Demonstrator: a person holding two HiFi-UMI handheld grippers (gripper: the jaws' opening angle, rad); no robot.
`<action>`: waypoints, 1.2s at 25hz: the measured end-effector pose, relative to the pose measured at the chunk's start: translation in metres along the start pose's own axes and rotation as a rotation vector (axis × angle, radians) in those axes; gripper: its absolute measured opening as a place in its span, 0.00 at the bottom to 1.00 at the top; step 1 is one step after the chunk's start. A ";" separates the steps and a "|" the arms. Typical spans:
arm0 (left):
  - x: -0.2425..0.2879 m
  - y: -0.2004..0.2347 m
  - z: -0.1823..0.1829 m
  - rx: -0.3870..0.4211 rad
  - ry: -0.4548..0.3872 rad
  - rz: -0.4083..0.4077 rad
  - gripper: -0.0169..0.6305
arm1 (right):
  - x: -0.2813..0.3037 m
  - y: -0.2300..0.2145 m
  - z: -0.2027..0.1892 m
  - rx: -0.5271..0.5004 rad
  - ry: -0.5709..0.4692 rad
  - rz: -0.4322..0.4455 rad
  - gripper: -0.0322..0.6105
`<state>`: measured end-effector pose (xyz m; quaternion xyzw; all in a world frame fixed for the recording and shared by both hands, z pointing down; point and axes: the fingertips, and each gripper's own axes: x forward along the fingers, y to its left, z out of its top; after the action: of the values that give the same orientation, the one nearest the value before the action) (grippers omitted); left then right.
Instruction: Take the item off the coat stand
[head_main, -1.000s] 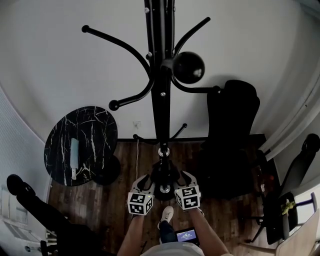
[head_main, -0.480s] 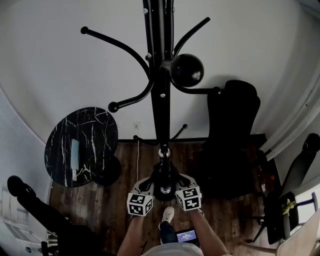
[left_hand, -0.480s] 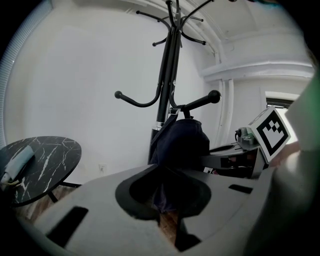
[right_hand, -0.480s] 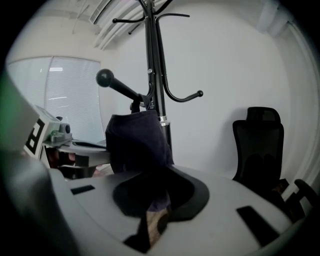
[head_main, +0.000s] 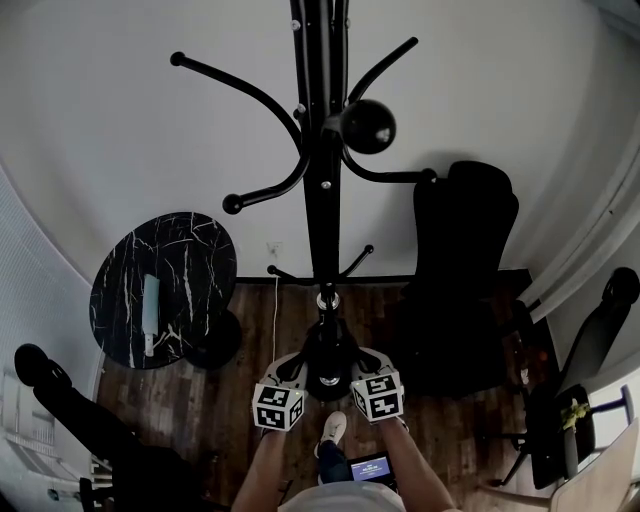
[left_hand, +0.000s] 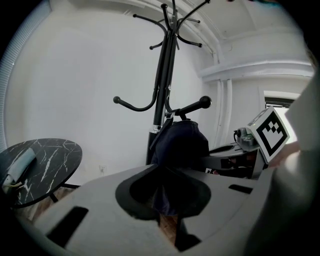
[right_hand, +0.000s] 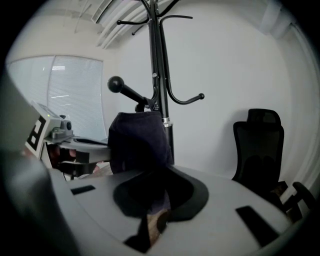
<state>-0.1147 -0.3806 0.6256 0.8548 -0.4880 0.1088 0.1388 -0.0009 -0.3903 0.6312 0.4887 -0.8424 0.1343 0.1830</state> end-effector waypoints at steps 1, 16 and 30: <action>-0.002 -0.001 0.001 0.002 -0.001 0.000 0.09 | -0.002 0.001 0.000 0.002 0.000 0.001 0.10; -0.041 -0.027 0.014 0.010 -0.058 0.010 0.09 | -0.041 0.019 0.006 -0.029 -0.034 0.011 0.10; -0.068 -0.044 0.019 0.018 -0.085 0.009 0.08 | -0.070 0.031 0.007 -0.046 -0.060 0.017 0.10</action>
<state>-0.1096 -0.3110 0.5805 0.8576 -0.4965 0.0774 0.1097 0.0023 -0.3236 0.5925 0.4810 -0.8545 0.1017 0.1677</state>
